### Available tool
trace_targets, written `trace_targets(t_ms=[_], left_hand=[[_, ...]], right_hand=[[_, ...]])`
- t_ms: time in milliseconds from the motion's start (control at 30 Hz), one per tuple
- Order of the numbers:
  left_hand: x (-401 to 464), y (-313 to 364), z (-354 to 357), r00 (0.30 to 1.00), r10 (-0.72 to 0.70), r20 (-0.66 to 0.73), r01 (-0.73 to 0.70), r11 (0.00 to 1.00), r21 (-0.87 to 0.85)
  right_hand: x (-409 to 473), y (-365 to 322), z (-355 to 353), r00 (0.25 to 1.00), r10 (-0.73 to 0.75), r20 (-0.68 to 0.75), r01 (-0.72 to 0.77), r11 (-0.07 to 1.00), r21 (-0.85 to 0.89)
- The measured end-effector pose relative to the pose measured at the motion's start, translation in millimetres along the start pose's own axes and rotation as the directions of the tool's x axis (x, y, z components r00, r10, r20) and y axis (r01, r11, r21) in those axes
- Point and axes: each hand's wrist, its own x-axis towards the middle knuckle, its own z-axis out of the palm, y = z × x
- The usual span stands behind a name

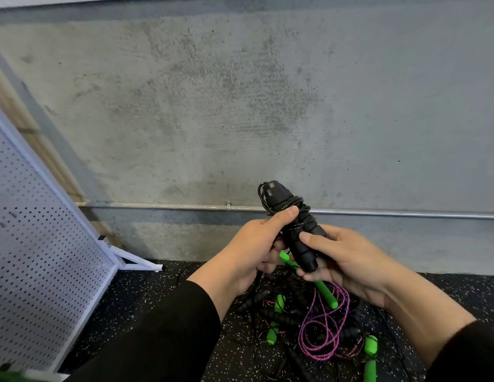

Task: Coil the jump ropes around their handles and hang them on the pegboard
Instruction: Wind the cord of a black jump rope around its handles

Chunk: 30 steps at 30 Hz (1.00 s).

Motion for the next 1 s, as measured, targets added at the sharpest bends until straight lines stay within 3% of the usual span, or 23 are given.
trace_targets(t_ms=[67, 133, 233, 333, 433, 500, 533, 600, 633, 700, 800, 933, 1000], left_hand=[[0.4, -0.2, 0.5, 0.999, -0.044, -0.008, 0.044, 0.999, 0.006], [1.3, 1.2, 0.9, 0.997, -0.072, -0.031, 0.071, 0.997, -0.018], [3.4, 2.2, 0.2, 0.995, -0.066, -0.075, 0.064, 0.998, -0.023], [5.1, -0.3, 0.0, 0.995, -0.054, -0.088, 0.052, 0.998, -0.021], [6.1, -2.1, -2.1, 0.995, -0.037, -0.093, 0.032, 0.998, -0.05], [6.4, -2.9, -4.7, 0.997, -0.013, -0.081, 0.009, 0.999, -0.048], [6.3, -3.5, -6.0, 0.997, 0.001, -0.075, -0.004, 0.999, -0.039], [5.6, -4.7, -8.2, 0.998, 0.017, -0.062, -0.018, 1.0, -0.021], [4.9, -4.9, -8.6, 0.998, 0.018, -0.052, -0.019, 1.0, -0.015], [3.4, -4.8, -8.1, 0.999, 0.008, -0.036, -0.008, 1.0, -0.007], [3.0, -3.1, -6.7, 0.999, -0.025, -0.023, 0.025, 1.0, 0.001], [3.8, 0.6, -5.3, 0.995, -0.092, -0.044, 0.094, 0.995, 0.044], [3.5, 0.0, -5.2, 0.993, -0.112, -0.045, 0.115, 0.992, 0.057]], right_hand=[[1.5, -2.2, -1.4, 0.996, -0.066, -0.065, 0.061, 0.995, -0.077], [3.5, -5.6, 0.2, 0.969, -0.191, -0.16, 0.142, 0.951, -0.273], [7.1, -6.0, 2.2, 0.884, -0.392, -0.256, 0.166, 0.775, -0.61], [7.2, -3.1, 6.0, 0.841, -0.488, -0.232, 0.127, 0.597, -0.792], [5.6, -4.2, 8.1, 0.838, -0.506, -0.203, 0.113, 0.525, -0.843], [5.2, -4.2, 6.5, 0.866, -0.464, -0.188, 0.151, 0.602, -0.784], [4.4, -4.2, 6.0, 0.898, -0.398, -0.189, 0.175, 0.715, -0.676], [2.1, -3.7, 5.2, 0.968, -0.206, -0.146, 0.16, 0.948, -0.274], [1.1, -3.3, 4.6, 0.987, -0.124, -0.098, 0.115, 0.989, -0.095], [0.1, -2.4, 2.7, 0.998, -0.053, -0.042, 0.055, 0.998, 0.037], [3.4, -0.8, 0.2, 0.988, -0.128, -0.092, 0.124, 0.991, -0.045], [11.1, -3.0, -2.8, 0.877, -0.376, -0.299, 0.216, 0.864, -0.454], [14.1, -2.7, -5.1, 0.853, -0.426, -0.301, 0.186, 0.788, -0.587]])
